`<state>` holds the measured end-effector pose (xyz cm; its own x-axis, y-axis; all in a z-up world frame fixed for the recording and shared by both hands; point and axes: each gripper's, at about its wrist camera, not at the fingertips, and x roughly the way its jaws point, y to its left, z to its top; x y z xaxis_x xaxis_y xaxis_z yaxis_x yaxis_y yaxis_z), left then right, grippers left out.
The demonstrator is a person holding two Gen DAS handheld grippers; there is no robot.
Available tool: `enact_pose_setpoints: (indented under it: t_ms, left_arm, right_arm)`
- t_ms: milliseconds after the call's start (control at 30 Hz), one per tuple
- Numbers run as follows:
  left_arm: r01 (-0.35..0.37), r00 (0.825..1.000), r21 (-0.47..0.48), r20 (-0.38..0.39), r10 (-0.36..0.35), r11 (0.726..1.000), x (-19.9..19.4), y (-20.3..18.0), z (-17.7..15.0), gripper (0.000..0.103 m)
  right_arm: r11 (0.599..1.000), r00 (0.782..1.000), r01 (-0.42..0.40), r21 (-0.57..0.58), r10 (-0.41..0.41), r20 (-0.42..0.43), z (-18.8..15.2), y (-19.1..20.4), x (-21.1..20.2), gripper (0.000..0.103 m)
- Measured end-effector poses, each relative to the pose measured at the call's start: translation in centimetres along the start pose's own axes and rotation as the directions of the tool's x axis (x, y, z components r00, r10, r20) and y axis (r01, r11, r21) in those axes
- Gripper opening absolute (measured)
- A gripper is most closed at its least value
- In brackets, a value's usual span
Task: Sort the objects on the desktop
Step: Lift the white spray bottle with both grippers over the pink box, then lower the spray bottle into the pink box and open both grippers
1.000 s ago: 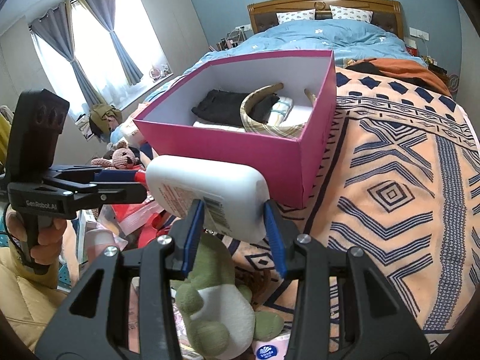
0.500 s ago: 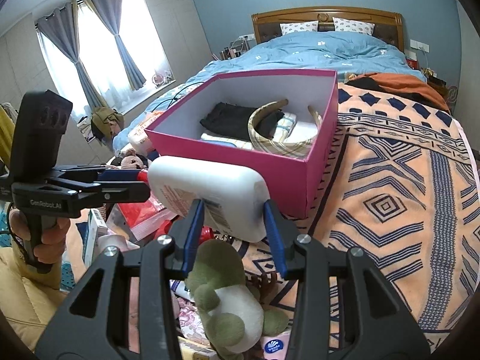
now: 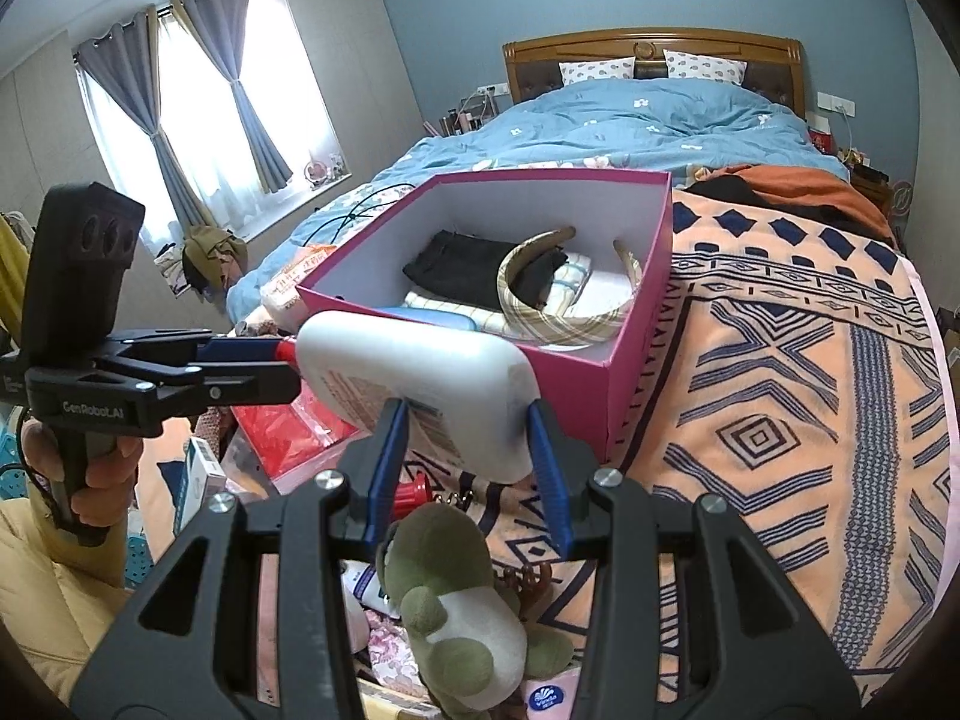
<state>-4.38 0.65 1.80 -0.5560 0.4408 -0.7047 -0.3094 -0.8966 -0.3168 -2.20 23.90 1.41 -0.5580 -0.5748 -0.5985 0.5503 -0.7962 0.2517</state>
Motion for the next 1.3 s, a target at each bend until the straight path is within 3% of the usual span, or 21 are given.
enact_pose_setpoints:
  t_ms: [767,1300]
  left_arm:
    - [-0.003,1.000,0.008,0.014,0.003,1.000,0.2,0.3,1.6,0.058]
    - [-0.013,1.000,-0.001,0.020,0.013,1.000,1.4,1.2,5.3,0.058]
  right_arm:
    - [1.000,1.000,0.007,-0.002,-0.007,0.017,1.9,-0.2,0.2,0.044]
    - [1.000,1.000,0.011,0.020,-0.012,0.019,4.8,-1.5,1.5,0.044]
